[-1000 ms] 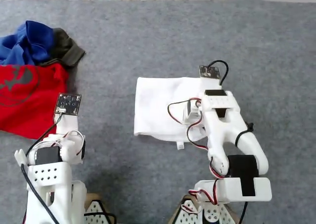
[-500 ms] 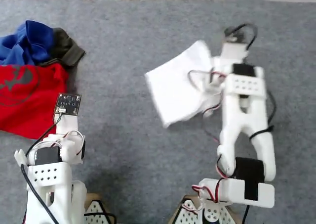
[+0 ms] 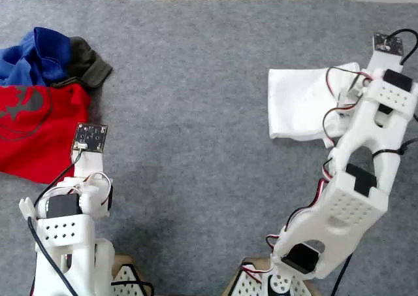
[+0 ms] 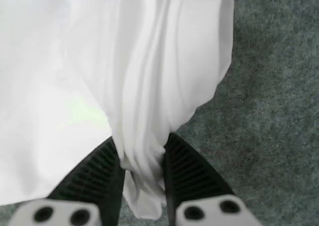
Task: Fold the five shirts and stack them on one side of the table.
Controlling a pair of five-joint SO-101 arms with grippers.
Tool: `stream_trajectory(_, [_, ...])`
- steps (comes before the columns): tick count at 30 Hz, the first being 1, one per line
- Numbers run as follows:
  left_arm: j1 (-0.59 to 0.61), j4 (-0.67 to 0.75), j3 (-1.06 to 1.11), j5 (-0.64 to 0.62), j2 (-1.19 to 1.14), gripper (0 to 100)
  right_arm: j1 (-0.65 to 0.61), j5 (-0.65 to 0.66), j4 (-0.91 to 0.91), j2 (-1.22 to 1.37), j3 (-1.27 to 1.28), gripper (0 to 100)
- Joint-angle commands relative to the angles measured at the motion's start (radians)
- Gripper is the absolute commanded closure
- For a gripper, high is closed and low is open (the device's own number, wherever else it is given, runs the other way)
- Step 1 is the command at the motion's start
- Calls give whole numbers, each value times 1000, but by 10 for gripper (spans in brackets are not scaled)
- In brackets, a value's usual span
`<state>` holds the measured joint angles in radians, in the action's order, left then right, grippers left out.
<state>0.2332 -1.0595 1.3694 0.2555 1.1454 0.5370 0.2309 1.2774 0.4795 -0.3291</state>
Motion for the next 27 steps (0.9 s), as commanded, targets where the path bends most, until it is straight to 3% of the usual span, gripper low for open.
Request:
stream_trajectory(1, [10, 3, -38, -11, -2, 971, 71, 38, 86, 41, -168, 985])
stream_trajectory(8, [10, -28, -93, -15, -3, 971, 109, 86, 210, 147, -303, 967])
stream_trajectory(12, [58, -84, -219, -15, -3, 970, 109, -11, 259, 157, -340, 762])
stream_trajectory(15, [194, -83, -308, -11, -12, 967, 107, -8, 310, 157, -395, 599])
stream_trajectory(17, [297, -78, -364, -9, -55, 929, 106, 35, 348, 159, -444, 542])
stream_trajectory(22, [461, 58, -496, -15, -304, 841, 69, 68, 460, 159, -564, 564])
stream_trajectory(27, [444, 173, -674, -17, -669, 825, 15, 63, 483, 157, -654, 630])
